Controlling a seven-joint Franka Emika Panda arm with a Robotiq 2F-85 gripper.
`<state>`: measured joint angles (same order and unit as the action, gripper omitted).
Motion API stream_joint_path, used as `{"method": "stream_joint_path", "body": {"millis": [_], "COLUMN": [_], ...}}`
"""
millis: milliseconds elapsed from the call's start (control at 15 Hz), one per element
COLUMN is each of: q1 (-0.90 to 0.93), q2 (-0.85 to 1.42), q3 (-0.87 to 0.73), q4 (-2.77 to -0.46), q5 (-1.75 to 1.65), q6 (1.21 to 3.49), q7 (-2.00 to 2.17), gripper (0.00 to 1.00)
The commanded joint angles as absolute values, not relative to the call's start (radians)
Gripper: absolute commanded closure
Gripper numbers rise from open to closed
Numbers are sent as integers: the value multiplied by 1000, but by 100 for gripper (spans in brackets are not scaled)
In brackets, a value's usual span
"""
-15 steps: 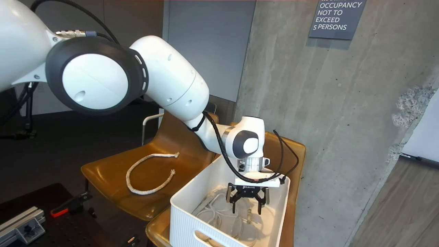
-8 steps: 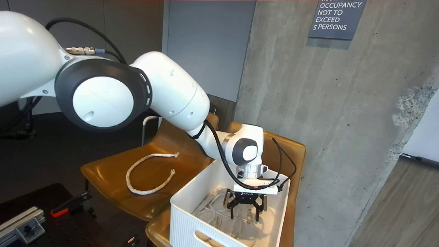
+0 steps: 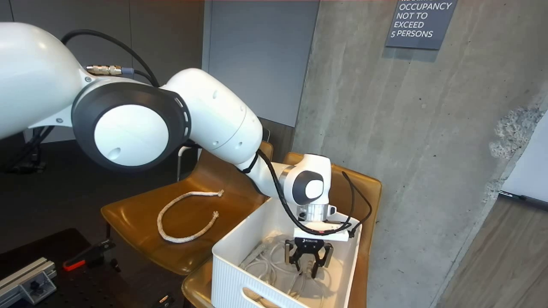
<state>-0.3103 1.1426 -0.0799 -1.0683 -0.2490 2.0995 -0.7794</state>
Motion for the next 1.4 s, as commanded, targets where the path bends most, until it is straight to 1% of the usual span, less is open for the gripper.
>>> {"method": "stream_joint_path", "body": {"millis": [0, 133, 200, 267, 333, 467, 600, 1333], "q1": [-317, -317, -317, -317, -317, -313, -307, -182], "q2": [1175, 1169, 1165, 1159, 1141, 1106, 1050, 639], "q3": [-76, -79, -81, -83, -78, -79, -77, -83], "q4": [-1039, -1056, -1065, -1075, -1098, -1133, -1186, -1680], "q5": [-229, -232, -233, -235, -243, -247, -249, -300], "q6": [2080, 2088, 2092, 2095, 2099, 2101, 2110, 2284], "q7": [-791, -787, -785, -784, -778, -778, -777, -688], "gripper": [87, 99, 100, 100, 97, 100, 100, 100]}}
